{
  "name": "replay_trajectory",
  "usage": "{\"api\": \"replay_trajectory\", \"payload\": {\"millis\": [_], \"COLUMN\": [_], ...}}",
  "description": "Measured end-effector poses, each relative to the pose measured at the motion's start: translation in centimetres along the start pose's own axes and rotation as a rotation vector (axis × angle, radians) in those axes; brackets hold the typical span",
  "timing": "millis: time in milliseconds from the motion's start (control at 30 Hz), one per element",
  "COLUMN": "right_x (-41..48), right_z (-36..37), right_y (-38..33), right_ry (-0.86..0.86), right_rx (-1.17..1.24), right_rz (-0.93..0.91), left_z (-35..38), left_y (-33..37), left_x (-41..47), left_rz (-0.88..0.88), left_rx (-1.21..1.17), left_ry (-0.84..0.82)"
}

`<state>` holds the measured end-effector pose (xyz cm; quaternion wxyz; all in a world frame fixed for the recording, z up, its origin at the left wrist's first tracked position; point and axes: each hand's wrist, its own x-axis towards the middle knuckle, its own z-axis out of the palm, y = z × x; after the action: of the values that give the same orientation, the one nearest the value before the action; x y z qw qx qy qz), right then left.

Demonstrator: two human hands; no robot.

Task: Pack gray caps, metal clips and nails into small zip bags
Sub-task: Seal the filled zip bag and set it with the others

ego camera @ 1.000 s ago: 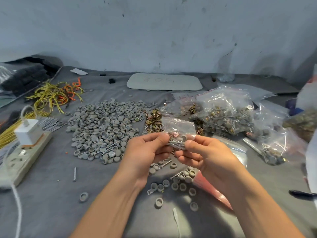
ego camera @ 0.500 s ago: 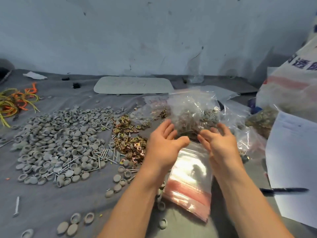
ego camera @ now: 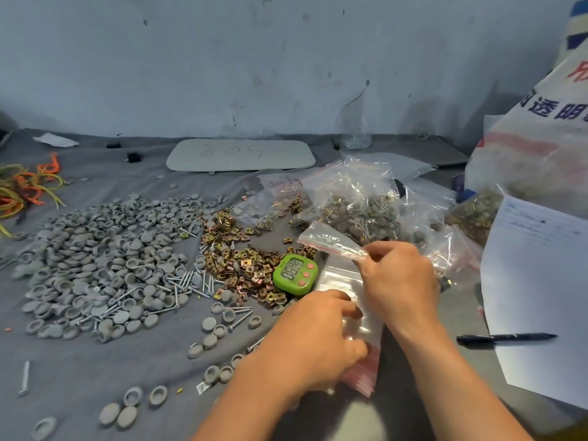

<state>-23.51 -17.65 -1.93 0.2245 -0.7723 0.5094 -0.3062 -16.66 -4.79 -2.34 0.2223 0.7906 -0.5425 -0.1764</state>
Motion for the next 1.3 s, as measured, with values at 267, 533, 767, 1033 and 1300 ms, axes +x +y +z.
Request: {"api": "replay_trajectory", "payload": {"millis": [267, 533, 767, 1033, 1300], "right_x": [3.8, 2.2, 0.9, 0.8, 0.9], "right_z": [2.7, 2.3, 1.1, 0.6, 1.3], "right_y": [-0.2, 0.5, 1.8, 3.2, 3.7], "right_ry": [-0.286, -0.259, -0.207, -0.185, -0.306], "right_rx": [1.282, 0.384, 0.159, 0.390, 0.248], "right_rz": [0.486, -0.021, -0.042, 0.082, 0.009], "left_z": [-0.4, -0.9, -1.7, -2.1, -2.3], "left_y": [-0.5, -0.6, -0.5, -0.3, -0.8], "left_x": [-0.3, -0.5, -0.7, -0.4, -0.1], "left_rz": [-0.009, -0.063, -0.177, -0.342, -0.491], "left_rx": [-0.092, 0.047, 0.097, -0.194, -0.957], "left_ry": [-0.089, 0.015, 0.320, 0.410, 0.448]}}
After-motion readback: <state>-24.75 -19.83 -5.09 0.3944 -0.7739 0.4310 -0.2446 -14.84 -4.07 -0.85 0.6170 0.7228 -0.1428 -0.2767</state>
